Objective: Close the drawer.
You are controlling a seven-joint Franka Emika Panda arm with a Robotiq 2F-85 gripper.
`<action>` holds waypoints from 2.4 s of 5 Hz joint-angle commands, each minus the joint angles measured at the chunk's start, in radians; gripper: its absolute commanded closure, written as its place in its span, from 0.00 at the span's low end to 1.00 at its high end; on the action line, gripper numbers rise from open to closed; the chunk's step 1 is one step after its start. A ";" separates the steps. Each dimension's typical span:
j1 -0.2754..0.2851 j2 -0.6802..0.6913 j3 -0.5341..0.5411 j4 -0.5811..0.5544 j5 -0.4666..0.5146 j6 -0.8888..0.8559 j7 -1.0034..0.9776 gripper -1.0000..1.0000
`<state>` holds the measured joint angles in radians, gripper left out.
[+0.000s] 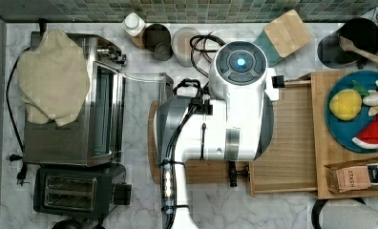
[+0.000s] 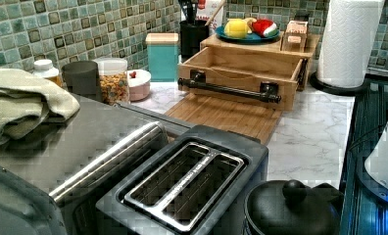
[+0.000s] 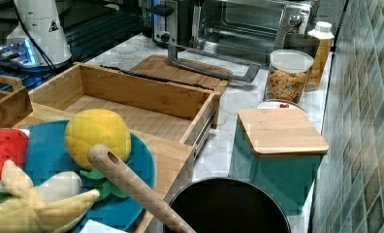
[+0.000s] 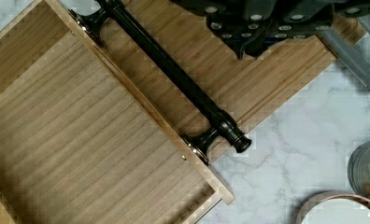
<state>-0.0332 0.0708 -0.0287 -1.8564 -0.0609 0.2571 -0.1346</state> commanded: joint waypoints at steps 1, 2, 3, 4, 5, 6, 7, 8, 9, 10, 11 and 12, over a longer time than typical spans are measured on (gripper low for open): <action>-0.003 0.000 -0.003 -0.002 -0.006 0.003 0.000 1.00; -0.002 -0.040 0.002 -0.114 0.012 0.117 -0.073 1.00; 0.000 -0.081 0.018 -0.194 0.054 0.153 -0.209 1.00; 0.007 -0.115 0.024 -0.270 0.079 0.192 -0.334 1.00; 0.025 -0.157 0.025 -0.393 0.046 0.314 -0.416 1.00; 0.024 -0.172 0.020 -0.478 0.082 0.379 -0.519 1.00; 0.020 -0.120 0.023 -0.467 0.064 0.325 -0.552 1.00; 0.020 -0.122 0.019 -0.509 -0.014 0.378 -0.554 1.00; 0.009 -0.115 0.005 -0.582 -0.088 0.546 -0.560 1.00; -0.032 -0.091 0.018 -0.641 -0.099 0.692 -0.617 1.00; -0.016 -0.029 0.003 -0.598 -0.090 0.631 -0.622 1.00; -0.016 0.008 0.003 -0.605 -0.099 0.662 -0.594 1.00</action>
<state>-0.0269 0.0210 -0.0042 -2.4746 -0.1032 0.9341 -0.6982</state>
